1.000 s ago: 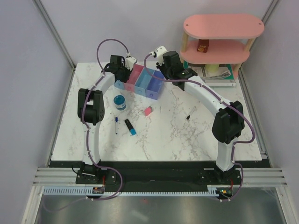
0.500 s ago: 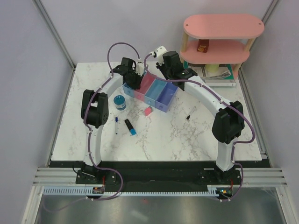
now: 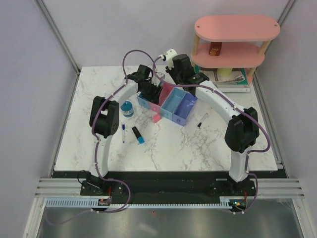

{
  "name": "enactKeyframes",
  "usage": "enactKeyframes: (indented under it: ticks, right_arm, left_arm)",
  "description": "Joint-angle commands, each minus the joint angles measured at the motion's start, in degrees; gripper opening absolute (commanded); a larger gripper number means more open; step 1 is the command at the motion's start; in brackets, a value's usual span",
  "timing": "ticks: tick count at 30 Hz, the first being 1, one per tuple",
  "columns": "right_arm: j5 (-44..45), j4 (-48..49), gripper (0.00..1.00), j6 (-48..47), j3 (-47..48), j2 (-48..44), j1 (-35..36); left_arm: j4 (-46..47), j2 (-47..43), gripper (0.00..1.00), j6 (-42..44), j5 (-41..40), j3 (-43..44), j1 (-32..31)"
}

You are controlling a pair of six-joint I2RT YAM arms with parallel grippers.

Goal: Sort the stationery into containers
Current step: Move the storage box to the center of the board, then place the stationery in the storage box.

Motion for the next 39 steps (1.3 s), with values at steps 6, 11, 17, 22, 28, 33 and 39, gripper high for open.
enactKeyframes:
  ticks: [6, 11, 17, 22, 28, 33, 39]
  right_arm:
    - [1.6, 2.3, 0.0, 0.9, 2.5, -1.6, -0.2]
    - [-0.8, 4.5, 0.0, 1.3, 3.5, 1.1, -0.6]
    - [-4.3, 5.6, 0.0, 3.0, 7.8, 7.9, -0.5]
    - [-9.8, 7.9, 0.0, 5.1, 11.8, 13.1, -0.5]
    - [-15.7, 8.3, 0.0, 8.5, 20.5, 22.1, 0.1]
    - [-17.7, 9.9, 0.0, 8.7, 23.5, 26.3, 1.3]
    - [-18.7, 10.9, 0.0, 8.6, 26.4, 29.8, 1.8]
  left_arm:
    - [4.6, -6.4, 0.71, -6.8, -4.8, 1.9, 4.4]
    - [6.7, -10.2, 0.72, -6.2, -3.1, 0.9, 6.4]
    - [8.8, -16.8, 0.72, -3.0, 4.3, -7.4, 6.6]
    - [8.9, -22.1, 0.72, -1.2, 6.8, -14.6, 6.6]
    - [9.6, -29.5, 0.7, 5.3, 11.8, -25.5, 5.9]
    - [9.1, -32.5, 0.7, 10.3, 12.4, -32.6, 4.4]
    - [9.7, -33.5, 0.7, 12.2, 12.1, -38.5, 1.1]
